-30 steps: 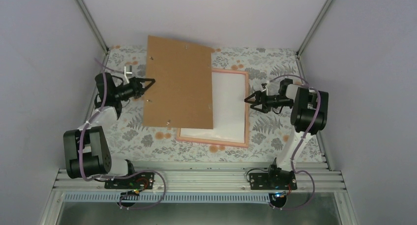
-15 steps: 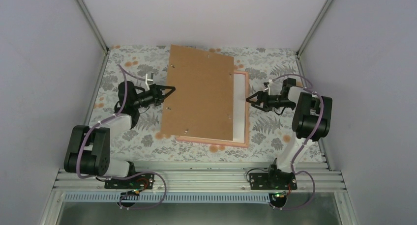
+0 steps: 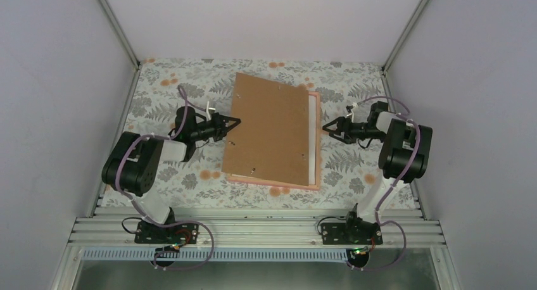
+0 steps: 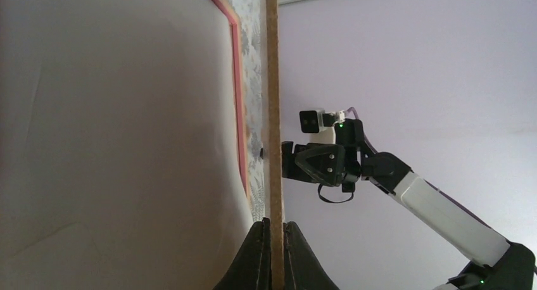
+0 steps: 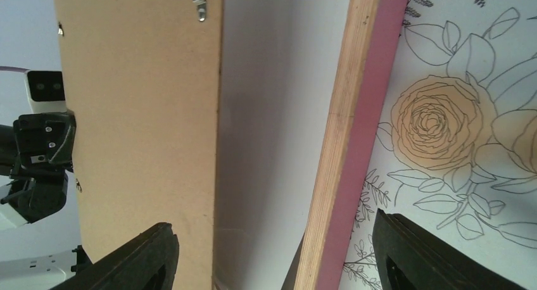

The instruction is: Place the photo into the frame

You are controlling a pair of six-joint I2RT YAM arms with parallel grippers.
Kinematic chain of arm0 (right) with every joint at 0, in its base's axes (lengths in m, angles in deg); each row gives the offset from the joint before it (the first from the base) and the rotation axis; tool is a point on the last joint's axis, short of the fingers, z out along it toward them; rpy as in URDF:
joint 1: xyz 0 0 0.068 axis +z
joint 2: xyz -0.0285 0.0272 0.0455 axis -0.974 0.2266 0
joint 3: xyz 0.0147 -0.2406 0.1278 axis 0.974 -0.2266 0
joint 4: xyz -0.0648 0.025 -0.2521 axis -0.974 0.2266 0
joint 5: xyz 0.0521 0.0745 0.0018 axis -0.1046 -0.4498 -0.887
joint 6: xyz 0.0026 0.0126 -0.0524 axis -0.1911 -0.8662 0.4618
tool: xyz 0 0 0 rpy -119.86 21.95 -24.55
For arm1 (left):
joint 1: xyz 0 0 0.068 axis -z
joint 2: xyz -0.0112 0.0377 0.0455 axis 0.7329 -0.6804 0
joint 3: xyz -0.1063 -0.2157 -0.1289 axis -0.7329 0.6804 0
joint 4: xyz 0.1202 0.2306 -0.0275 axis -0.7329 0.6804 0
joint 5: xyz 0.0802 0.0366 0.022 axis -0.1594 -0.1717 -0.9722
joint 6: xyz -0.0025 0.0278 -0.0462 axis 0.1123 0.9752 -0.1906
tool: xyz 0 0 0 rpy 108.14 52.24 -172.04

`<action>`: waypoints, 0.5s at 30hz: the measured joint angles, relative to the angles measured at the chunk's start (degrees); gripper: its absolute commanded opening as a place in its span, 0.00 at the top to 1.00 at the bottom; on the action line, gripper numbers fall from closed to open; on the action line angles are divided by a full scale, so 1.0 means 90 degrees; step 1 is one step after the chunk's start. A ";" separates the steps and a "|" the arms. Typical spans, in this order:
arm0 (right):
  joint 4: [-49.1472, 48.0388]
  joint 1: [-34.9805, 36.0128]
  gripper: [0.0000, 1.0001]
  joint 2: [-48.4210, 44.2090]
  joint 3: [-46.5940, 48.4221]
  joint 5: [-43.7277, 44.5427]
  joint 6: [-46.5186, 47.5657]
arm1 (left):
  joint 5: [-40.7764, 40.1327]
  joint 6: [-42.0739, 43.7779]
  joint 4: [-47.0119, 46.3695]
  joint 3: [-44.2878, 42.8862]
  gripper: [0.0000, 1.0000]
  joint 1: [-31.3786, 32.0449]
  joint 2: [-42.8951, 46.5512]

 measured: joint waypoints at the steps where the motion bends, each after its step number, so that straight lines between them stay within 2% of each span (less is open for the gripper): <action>1: 0.0012 -0.0007 0.24 0.0000 0.0005 0.0000 0.0015 | -0.0027 -0.0005 -0.0032 -0.0068 0.98 0.0049 -0.0121; 7: 0.0044 -0.0041 0.24 0.0000 0.0010 0.0029 0.0039 | -0.0049 -0.0063 -0.0272 -0.0403 0.98 0.0231 -0.0712; 15: 0.0068 -0.0041 0.24 0.0044 0.0010 0.0046 0.0066 | -0.0177 0.0034 -0.0080 -0.0636 0.98 0.0342 -0.1071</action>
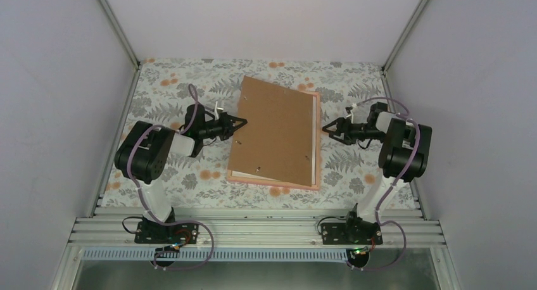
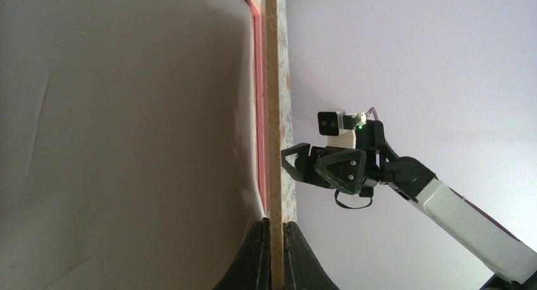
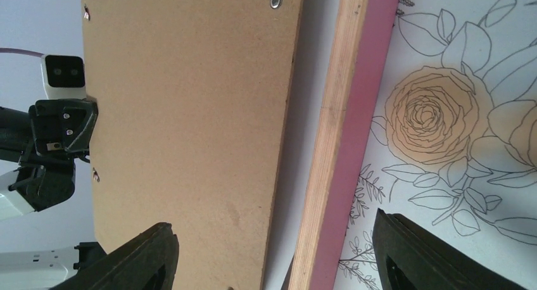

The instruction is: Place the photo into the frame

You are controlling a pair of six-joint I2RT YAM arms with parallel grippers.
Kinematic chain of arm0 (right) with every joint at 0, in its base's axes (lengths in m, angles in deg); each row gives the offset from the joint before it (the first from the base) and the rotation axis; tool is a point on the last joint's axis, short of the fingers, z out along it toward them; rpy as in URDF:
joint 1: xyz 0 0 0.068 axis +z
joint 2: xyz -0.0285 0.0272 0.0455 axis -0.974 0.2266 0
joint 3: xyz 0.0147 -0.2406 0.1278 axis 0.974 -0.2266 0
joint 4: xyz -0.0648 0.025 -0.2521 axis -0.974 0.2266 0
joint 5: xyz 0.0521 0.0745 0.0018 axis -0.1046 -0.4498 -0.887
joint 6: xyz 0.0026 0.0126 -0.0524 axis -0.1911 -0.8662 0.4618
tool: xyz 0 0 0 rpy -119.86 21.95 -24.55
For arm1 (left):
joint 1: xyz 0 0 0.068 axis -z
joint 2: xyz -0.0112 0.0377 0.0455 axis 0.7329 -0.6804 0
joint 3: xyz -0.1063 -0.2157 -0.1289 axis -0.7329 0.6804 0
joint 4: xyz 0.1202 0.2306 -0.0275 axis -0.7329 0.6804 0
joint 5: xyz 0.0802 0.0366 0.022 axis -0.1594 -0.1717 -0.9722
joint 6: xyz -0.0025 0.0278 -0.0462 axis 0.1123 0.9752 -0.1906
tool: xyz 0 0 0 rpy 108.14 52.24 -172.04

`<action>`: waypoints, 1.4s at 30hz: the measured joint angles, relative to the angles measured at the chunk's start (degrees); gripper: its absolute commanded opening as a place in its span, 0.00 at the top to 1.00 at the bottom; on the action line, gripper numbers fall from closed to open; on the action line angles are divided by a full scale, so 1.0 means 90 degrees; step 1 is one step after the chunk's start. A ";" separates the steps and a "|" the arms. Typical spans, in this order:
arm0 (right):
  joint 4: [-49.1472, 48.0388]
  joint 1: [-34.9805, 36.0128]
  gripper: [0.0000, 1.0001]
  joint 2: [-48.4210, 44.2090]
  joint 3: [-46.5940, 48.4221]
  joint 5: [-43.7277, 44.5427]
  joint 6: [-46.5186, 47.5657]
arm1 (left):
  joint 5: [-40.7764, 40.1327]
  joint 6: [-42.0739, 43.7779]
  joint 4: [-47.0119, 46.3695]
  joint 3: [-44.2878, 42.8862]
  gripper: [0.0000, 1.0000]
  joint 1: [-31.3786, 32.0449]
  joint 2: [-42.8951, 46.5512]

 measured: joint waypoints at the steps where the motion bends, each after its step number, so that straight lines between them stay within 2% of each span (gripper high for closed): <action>1: -0.0002 0.0000 0.24 0.0029 0.0000 0.0000 0.0000 | 0.0000 0.0010 0.0022 -0.0022 0.98 0.0012 -0.0024; 11: -0.0002 0.0000 0.24 0.0151 0.0000 0.0010 0.0000 | -0.0112 0.0308 0.0597 -0.0376 0.97 0.0117 -0.0282; 42: -0.0039 0.0002 0.27 0.0304 -0.0029 -0.0002 -0.0002 | -0.0338 0.0432 0.0449 -0.0673 0.98 0.0262 -0.0787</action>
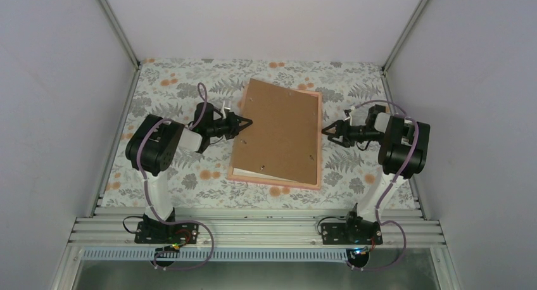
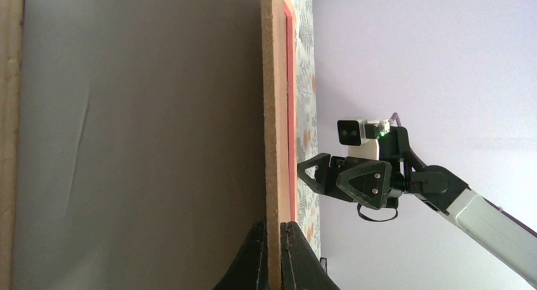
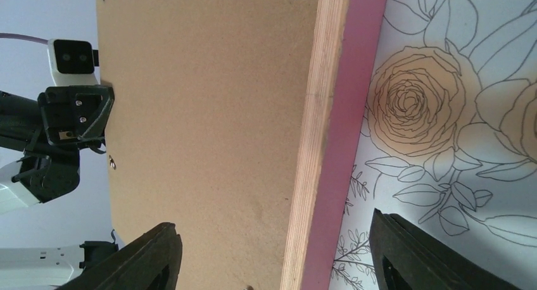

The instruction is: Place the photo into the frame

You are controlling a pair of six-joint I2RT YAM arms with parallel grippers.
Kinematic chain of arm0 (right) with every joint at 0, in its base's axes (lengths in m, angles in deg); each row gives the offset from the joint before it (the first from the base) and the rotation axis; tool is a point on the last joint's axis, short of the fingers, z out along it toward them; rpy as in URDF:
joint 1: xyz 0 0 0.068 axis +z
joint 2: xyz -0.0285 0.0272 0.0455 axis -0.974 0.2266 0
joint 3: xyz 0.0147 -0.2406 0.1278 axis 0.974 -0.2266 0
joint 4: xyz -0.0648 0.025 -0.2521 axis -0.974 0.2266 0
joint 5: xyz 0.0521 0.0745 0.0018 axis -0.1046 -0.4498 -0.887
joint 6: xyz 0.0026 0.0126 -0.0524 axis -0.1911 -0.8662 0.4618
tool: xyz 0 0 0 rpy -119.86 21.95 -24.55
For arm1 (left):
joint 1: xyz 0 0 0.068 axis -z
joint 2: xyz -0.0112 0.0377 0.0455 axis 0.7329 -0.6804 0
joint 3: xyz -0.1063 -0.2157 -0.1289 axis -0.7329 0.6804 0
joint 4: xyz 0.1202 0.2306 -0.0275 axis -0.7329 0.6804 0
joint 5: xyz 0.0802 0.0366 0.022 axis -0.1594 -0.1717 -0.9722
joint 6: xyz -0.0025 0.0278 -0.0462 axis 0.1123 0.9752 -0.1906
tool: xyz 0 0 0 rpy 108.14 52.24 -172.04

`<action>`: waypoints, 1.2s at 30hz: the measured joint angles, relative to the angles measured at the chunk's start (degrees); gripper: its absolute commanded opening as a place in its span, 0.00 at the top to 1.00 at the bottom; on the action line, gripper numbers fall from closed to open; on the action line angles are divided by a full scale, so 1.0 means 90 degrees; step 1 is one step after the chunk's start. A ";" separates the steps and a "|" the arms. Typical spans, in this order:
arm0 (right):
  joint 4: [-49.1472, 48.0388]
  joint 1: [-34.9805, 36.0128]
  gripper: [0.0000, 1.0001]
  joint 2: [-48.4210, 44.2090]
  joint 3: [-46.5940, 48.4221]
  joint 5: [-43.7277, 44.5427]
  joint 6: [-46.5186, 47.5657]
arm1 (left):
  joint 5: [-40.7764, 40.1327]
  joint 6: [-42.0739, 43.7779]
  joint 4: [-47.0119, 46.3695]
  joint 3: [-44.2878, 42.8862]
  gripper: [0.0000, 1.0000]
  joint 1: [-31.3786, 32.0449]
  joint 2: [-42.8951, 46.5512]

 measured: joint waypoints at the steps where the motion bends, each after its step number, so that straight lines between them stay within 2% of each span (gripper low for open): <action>1: -0.0002 0.0000 0.27 0.0017 0.0000 0.0000 -0.0002 | -0.0012 0.0002 0.0000 -0.0012 0.97 0.0010 -0.0005; 14: -0.0029 0.0000 0.32 0.0104 -0.0049 0.0002 -0.0002 | -0.0304 0.0041 0.0121 -0.0141 0.98 0.0141 -0.0024; 25: -0.0267 0.0090 0.59 0.0267 -0.0374 0.0056 -0.0007 | -0.0352 0.0051 0.0017 -0.0214 0.98 0.0148 -0.0126; 33: -0.0340 0.0090 0.63 0.0410 -0.0374 -0.0015 -0.0032 | -0.0357 0.0083 0.0058 -0.0262 0.97 0.0185 -0.0129; 36: -0.0342 0.0087 0.63 0.0435 -0.0367 -0.0044 -0.0032 | -0.0401 0.0223 0.0311 -0.0435 0.91 0.0240 -0.0131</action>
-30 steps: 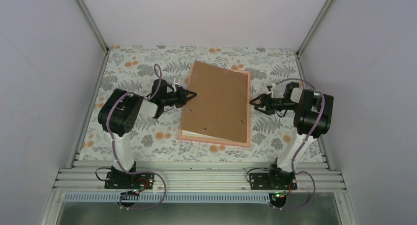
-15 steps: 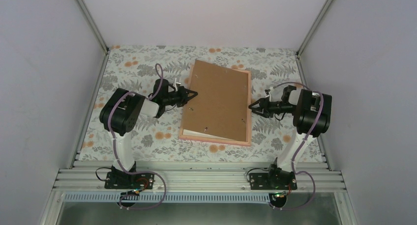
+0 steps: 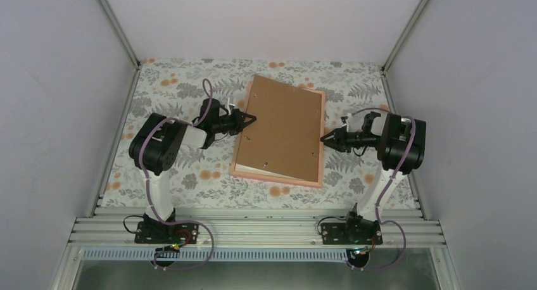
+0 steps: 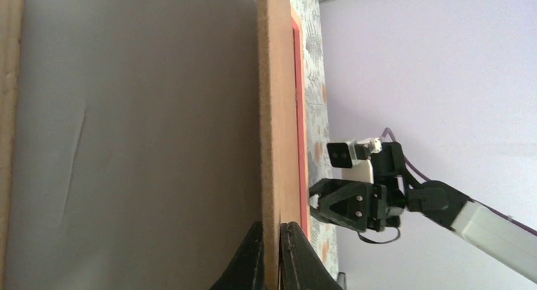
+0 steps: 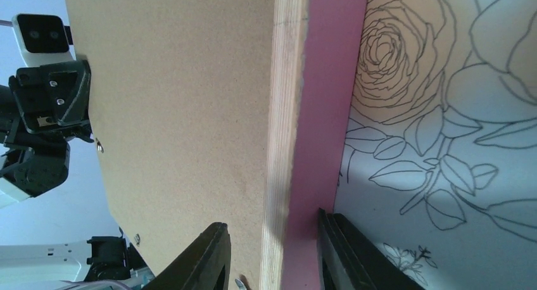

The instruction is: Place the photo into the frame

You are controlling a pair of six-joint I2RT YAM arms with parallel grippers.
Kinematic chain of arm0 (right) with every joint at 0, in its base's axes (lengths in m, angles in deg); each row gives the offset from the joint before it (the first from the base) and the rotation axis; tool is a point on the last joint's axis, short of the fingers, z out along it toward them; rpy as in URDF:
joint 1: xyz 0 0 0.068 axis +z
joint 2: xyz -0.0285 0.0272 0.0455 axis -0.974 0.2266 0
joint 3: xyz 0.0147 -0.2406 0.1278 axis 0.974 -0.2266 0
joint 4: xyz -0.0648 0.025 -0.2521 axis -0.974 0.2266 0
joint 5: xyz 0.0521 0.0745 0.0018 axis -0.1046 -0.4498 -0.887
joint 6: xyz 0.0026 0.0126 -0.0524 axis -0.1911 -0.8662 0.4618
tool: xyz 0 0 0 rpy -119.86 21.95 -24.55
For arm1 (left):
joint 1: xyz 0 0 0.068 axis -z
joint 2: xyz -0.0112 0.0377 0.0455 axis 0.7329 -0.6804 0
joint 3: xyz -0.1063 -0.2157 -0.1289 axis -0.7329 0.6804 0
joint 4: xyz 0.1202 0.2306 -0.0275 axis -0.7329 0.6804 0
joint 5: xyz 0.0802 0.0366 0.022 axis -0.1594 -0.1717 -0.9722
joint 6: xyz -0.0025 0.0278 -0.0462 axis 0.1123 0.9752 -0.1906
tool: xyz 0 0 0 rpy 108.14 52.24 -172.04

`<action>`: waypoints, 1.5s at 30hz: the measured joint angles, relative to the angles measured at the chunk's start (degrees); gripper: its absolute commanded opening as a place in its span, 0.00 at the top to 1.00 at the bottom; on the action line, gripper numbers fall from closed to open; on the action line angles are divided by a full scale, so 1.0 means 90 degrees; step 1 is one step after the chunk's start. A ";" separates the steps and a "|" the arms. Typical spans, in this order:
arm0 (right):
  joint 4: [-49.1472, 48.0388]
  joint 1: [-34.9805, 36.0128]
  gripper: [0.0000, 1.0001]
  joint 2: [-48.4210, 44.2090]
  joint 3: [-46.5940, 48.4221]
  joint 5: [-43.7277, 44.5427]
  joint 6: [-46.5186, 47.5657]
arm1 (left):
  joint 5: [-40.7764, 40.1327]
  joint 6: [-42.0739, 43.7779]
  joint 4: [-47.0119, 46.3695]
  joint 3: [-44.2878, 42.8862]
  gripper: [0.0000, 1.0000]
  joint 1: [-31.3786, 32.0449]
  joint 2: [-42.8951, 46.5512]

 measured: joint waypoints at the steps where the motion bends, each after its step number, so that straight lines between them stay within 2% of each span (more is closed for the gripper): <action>1: 0.0002 -0.0005 0.63 0.0002 0.0005 -0.0002 0.0000 | -0.0066 0.0102 0.0163 -0.0100 0.89 0.0024 0.0000; 8: 0.0032 0.0000 0.62 0.0034 0.0053 -0.0022 0.0002 | -0.0957 0.1341 0.2110 -0.0952 0.58 0.0289 0.0080; 12: 0.0080 0.0007 0.61 0.0036 0.0092 -0.0015 0.0002 | -0.1416 0.2057 0.3228 -0.1362 0.23 0.0478 0.0199; 15: 0.0151 0.0032 0.60 0.0039 0.0143 0.0012 0.0005 | -0.1804 0.2526 0.4046 -0.1695 0.02 0.0682 0.0362; 16: 0.0163 0.0039 0.60 0.0039 0.0160 0.0027 0.0005 | -0.1943 0.2659 0.4294 -0.1795 0.00 0.0760 0.0435; 24: 0.0257 0.0044 0.50 0.0027 0.0401 0.0260 0.0017 | -0.3111 0.3917 0.5863 -0.2489 0.00 0.1285 0.1025; 30: 0.0243 0.0044 0.47 0.0000 0.0687 0.0590 0.0002 | -0.3662 0.4677 0.6392 -0.2528 0.00 0.1263 0.1309; 38: 0.0153 0.0044 0.46 0.0000 0.0843 0.0816 -0.0024 | -0.3587 0.5180 0.6404 -0.2123 0.00 0.1173 0.1545; 45: 0.0107 0.0151 0.46 0.0168 0.1073 0.0804 -0.0092 | -0.2977 0.5433 0.6013 -0.1525 0.00 0.0170 0.1999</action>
